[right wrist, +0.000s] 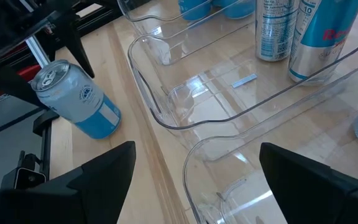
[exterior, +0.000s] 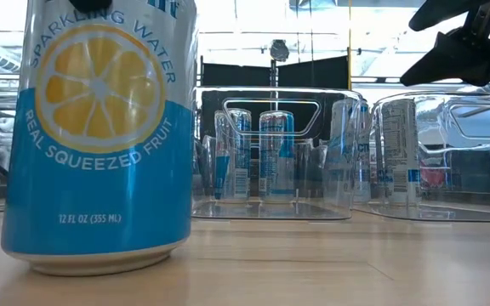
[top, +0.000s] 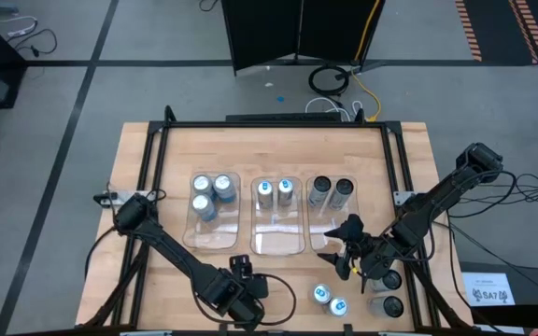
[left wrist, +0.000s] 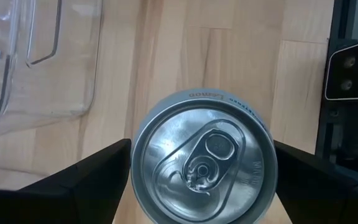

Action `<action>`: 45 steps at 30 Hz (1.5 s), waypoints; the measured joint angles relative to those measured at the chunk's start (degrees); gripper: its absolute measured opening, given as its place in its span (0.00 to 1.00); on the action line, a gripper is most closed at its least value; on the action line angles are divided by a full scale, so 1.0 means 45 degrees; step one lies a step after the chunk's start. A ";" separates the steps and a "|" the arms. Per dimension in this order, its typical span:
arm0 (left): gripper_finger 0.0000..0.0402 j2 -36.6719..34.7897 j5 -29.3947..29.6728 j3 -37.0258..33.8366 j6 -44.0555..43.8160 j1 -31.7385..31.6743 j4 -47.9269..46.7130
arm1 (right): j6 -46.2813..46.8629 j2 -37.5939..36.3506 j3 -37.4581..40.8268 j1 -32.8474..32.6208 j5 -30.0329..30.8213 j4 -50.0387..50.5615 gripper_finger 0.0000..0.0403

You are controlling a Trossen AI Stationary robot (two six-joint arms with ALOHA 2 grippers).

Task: Sort soda cans
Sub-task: Put the blue-white soda can into the left transparent bin

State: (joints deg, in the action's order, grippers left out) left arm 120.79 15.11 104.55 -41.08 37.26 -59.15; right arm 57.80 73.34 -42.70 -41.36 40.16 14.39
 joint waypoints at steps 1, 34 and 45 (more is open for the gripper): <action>0.91 -0.0001 0.0005 0.0000 0.0000 0.0000 -0.0009 | -0.0003 0.0000 0.0000 -0.0001 0.0000 0.0009 0.83; 0.79 -0.0003 0.0123 0.0000 -0.0120 -0.0029 -0.0027 | -0.0039 0.0000 0.0004 -0.0001 0.0000 0.0002 0.83; 0.79 -0.0139 0.0035 0.0953 0.0122 -0.0146 -0.1210 | -0.0039 0.0000 0.0002 0.0002 0.0000 0.0006 0.83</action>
State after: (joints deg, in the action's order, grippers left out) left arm 120.16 15.27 108.84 -40.53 36.60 -64.60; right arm 57.63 73.34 -42.69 -41.35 40.16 14.41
